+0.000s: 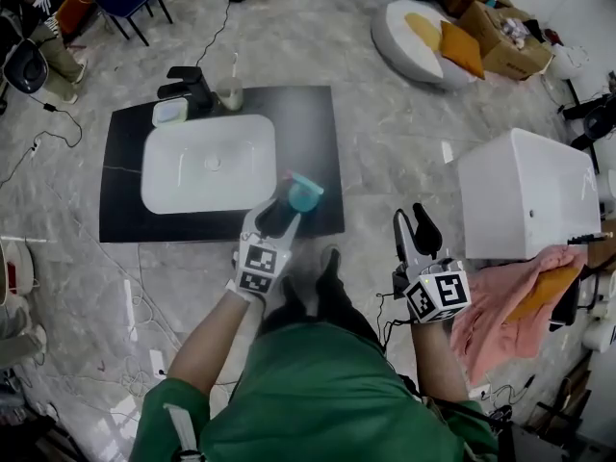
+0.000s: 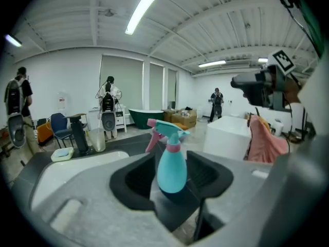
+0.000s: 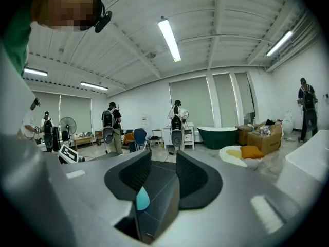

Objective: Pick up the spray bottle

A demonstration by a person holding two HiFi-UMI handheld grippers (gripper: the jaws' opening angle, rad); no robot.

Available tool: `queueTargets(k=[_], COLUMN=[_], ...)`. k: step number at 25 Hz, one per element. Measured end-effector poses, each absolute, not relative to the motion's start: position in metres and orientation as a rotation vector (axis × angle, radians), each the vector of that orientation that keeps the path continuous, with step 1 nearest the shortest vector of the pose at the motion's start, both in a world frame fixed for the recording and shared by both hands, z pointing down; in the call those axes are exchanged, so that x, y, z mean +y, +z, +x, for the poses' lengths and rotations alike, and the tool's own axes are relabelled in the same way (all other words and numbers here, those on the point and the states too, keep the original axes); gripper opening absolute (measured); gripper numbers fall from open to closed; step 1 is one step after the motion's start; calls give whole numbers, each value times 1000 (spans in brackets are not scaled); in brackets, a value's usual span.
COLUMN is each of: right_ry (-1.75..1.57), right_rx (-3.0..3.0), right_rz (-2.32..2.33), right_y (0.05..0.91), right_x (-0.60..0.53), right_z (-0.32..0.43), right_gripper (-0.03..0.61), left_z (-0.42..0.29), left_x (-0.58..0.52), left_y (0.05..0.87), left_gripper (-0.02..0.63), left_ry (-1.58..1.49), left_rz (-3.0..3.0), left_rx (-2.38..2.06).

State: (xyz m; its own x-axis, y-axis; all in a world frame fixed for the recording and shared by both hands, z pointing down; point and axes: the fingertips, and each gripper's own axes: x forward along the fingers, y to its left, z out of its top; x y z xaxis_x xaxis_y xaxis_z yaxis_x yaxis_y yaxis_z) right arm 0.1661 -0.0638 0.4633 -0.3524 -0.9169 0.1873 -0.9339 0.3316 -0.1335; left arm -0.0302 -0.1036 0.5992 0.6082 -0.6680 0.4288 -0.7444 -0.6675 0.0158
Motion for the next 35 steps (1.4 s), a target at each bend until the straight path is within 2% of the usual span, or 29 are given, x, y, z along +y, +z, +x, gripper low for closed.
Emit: queueTargets(k=[16,18,22,35], right_ry=[405,408,409,417], right_rx=[-2592,-2606,-2621,-2728], right_rz=[1554,1531,1482,1290], right_y=[490,491,494,482], right_x=[-161,-169,-185,-234], right_z=[208,211,213,186], right_gripper=[137,137,137,137], left_z=[22,24,26,2], left_x=[-164,-170,-177,-200], left_y=[626,628,625,579], left_gripper=[190,185,137,135], left_ry=[576,552,529,458], left_rz=[2544,2523,2513,2442], left_rx=[-1316,-1341,-1378,-1582])
